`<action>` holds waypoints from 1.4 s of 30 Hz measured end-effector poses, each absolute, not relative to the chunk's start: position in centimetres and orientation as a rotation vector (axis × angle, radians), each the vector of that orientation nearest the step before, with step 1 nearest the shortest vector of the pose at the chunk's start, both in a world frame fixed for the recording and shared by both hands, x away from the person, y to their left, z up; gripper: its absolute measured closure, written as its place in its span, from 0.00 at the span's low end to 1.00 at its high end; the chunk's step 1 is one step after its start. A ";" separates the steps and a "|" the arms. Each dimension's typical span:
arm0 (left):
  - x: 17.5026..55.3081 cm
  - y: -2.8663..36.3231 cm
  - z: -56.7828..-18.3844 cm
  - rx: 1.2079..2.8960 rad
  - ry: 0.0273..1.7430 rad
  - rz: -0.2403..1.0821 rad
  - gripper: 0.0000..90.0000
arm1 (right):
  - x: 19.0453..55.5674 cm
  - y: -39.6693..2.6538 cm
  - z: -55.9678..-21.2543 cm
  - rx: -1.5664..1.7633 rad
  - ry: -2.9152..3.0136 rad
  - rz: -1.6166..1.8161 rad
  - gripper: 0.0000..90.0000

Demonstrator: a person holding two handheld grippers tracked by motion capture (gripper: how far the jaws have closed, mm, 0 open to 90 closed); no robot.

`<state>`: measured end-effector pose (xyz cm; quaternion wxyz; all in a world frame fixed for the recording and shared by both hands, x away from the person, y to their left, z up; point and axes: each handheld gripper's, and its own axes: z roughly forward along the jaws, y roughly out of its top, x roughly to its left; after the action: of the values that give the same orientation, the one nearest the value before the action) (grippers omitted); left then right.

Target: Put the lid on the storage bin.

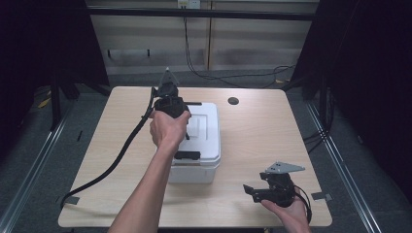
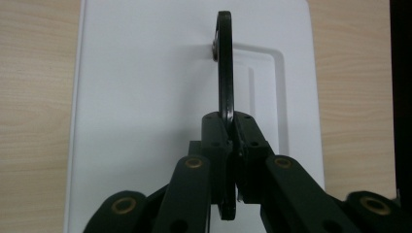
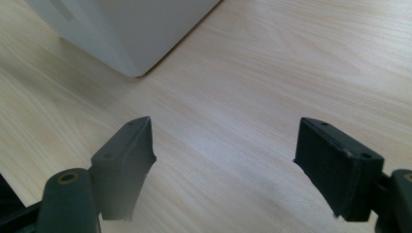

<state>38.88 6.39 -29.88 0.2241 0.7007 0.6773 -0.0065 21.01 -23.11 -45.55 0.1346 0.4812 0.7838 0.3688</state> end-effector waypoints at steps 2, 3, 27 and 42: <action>38.7 6.4 -29.9 1.925 1.876 -0.016 0.94 | 21.0 -23.1 -45.6 1.397 2.270 1.069 0.24; 38.6 6.2 -29.9 1.946 1.869 -0.009 0.94 | 21.0 -23.2 -45.6 1.398 2.269 1.070 0.24; 40.6 6.8 -30.4 2.012 1.844 -0.126 0.83 | 21.0 -23.1 -45.6 1.397 2.278 1.069 0.24; 41.5 6.9 -30.4 2.004 1.863 -0.129 0.94 | 21.0 -23.1 -45.6 1.397 2.282 1.076 0.24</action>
<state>41.54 6.87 -30.45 0.1996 0.7168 0.6665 -0.0462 20.97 -23.10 -45.61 0.1285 0.4803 0.7848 0.3700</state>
